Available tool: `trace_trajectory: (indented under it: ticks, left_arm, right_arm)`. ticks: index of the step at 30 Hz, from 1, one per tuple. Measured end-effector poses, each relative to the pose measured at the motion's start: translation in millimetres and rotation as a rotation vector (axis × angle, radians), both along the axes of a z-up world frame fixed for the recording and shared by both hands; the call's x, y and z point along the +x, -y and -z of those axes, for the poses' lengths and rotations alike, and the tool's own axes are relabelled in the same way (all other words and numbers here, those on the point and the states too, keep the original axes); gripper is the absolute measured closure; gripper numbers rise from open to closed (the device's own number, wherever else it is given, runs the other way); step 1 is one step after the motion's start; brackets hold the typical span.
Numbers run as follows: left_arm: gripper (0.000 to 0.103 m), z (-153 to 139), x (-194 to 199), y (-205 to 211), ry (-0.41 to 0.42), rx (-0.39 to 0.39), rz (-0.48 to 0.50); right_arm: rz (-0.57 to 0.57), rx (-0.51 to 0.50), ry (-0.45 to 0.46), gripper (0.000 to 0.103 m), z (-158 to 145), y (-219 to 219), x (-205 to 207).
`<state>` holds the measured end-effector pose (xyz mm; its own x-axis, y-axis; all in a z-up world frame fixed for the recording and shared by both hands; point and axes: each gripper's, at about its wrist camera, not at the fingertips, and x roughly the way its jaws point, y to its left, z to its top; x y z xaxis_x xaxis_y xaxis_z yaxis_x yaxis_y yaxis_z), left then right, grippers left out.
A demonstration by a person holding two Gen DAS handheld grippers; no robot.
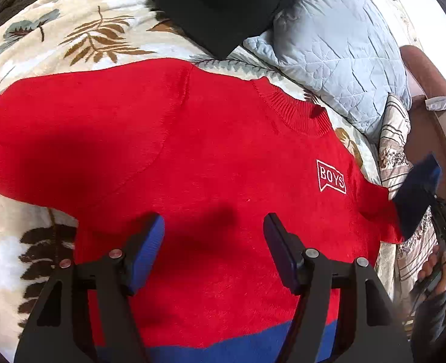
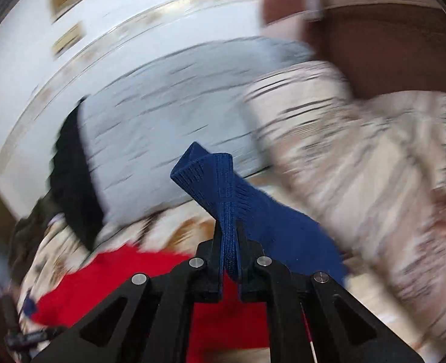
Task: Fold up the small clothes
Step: 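Grasp the blue sleeve cuff with the right gripper and fold it across the red body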
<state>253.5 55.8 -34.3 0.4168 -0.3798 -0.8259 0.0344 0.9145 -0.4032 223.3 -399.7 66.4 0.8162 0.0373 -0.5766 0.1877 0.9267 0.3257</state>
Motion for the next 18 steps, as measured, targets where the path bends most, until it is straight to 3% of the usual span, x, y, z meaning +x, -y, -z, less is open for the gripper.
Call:
trace_trajectory:
  ticks: [13,18]
  left_arm:
    - [0.036,-21,-2,-44,0.011,-0.095,-0.068]
    - [0.036,-24,-1,-65,0.012,-0.177,-0.102]
  right_arm:
    - [-0.372,0.027,-0.101,0.098,37,-213,27]
    - [-0.466,0.040,-0.138,0.096,54,-274,31]
